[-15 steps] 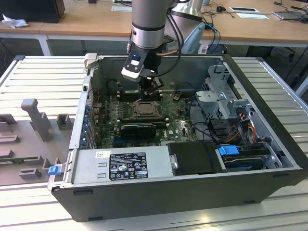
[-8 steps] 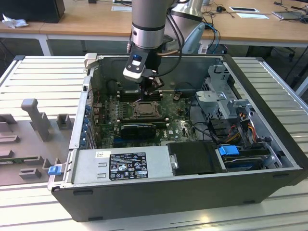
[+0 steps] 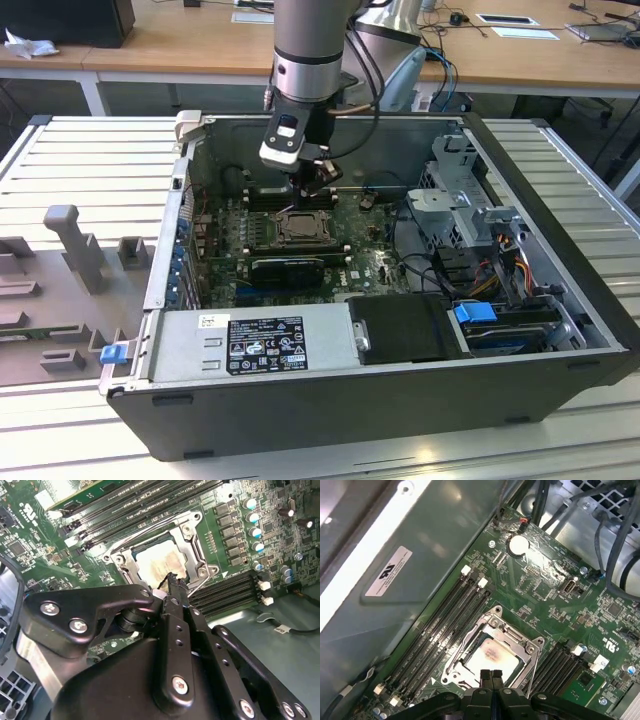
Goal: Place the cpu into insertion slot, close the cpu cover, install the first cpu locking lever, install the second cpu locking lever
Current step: 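Install the first cpu locking lever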
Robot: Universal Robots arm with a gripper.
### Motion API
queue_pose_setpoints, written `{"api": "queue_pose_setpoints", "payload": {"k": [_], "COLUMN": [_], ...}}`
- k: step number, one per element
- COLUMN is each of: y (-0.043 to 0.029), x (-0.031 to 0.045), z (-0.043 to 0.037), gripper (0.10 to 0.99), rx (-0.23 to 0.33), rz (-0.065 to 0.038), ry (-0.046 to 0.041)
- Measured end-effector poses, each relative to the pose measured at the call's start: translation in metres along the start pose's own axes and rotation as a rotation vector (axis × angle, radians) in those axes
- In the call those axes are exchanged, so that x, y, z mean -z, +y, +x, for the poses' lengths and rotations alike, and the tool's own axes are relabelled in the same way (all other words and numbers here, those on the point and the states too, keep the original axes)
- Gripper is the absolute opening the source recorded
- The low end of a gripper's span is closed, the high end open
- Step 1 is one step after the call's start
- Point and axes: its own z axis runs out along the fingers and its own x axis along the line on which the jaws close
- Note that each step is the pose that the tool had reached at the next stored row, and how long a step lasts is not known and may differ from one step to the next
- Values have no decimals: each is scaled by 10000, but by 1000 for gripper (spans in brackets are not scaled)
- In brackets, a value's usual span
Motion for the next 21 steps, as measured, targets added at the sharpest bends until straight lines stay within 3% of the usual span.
{"api": "queue_pose_setpoints", "payload": {"k": [12, 21], "y": [0, 0], "x": [0, 0], "z": [0, 0], "gripper": [106, 106], "rx": [857, 1885], "rz": [5, 10], "ry": [6, 13]}}
